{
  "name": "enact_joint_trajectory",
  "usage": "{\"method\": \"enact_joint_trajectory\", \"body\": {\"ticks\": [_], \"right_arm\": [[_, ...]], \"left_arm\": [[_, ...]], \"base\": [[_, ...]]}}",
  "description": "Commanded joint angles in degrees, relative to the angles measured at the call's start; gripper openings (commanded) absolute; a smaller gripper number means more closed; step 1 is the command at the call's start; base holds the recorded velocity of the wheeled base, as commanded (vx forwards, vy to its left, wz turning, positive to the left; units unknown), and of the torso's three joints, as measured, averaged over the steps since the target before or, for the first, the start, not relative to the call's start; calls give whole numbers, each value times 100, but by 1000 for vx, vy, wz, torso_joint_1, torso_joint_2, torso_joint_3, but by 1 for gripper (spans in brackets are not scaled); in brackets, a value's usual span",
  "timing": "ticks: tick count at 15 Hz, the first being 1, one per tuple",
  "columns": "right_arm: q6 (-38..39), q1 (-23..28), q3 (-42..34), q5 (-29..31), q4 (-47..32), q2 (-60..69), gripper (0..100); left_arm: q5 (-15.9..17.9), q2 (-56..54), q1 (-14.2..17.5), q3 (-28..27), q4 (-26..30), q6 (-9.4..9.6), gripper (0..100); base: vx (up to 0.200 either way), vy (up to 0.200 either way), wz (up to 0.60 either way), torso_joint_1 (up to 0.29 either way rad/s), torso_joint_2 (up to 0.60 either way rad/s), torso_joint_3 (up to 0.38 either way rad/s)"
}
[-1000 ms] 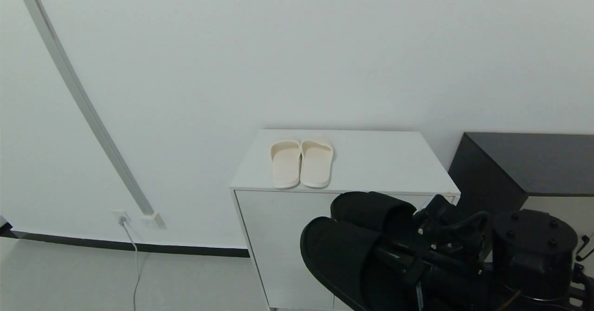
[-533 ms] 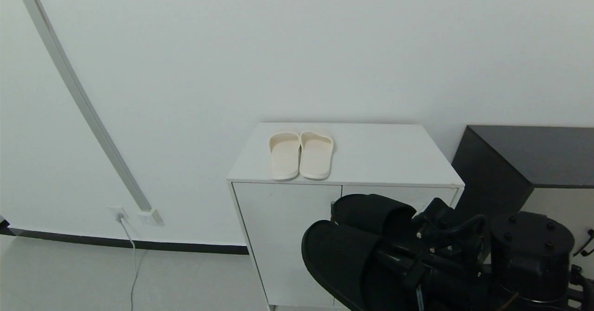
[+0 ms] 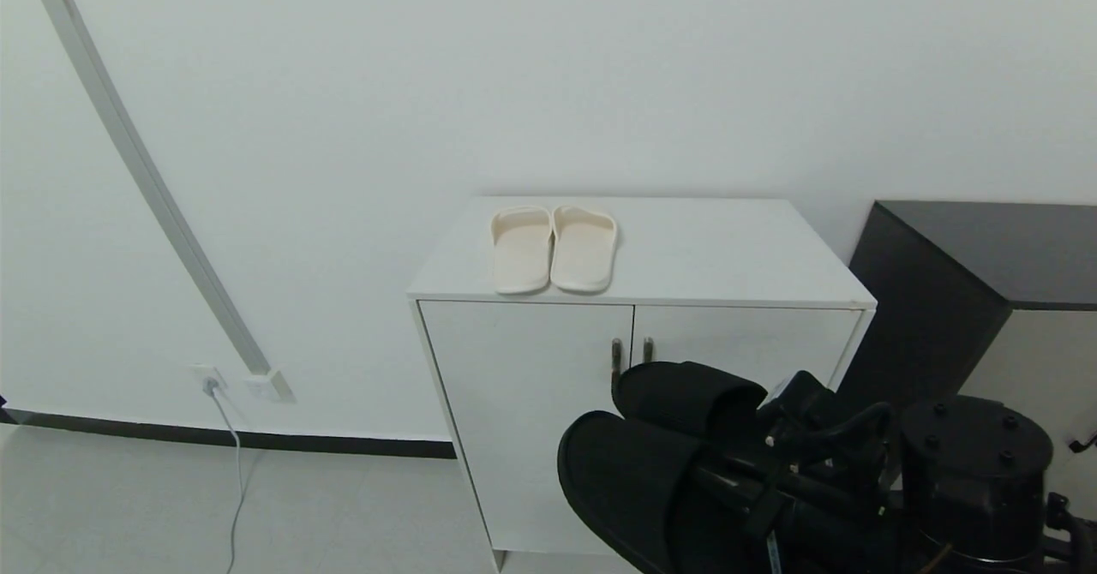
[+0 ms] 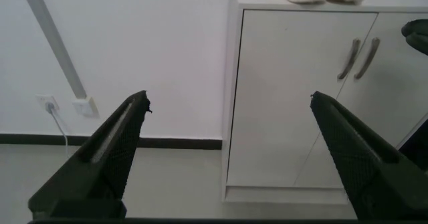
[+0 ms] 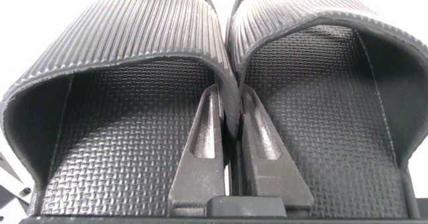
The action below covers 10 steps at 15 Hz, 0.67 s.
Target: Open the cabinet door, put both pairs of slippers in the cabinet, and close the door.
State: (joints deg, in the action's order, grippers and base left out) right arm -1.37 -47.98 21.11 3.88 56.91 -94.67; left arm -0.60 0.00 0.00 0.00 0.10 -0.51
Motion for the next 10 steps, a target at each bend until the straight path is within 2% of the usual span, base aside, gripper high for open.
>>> {"method": "enact_joint_trajectory", "body": {"ticks": [1,10], "right_arm": [[-48,-1,-37,-1,40,-16,0],[-66,-1,-116,17,93,-43,0]], "left_arm": [[-2,0,0,0,-1,-2,100],[-2,0,0,0,-10,-2,100]], "base": [[0,0,0,-232,535,315],[0,0,0,-189,521,320]]}}
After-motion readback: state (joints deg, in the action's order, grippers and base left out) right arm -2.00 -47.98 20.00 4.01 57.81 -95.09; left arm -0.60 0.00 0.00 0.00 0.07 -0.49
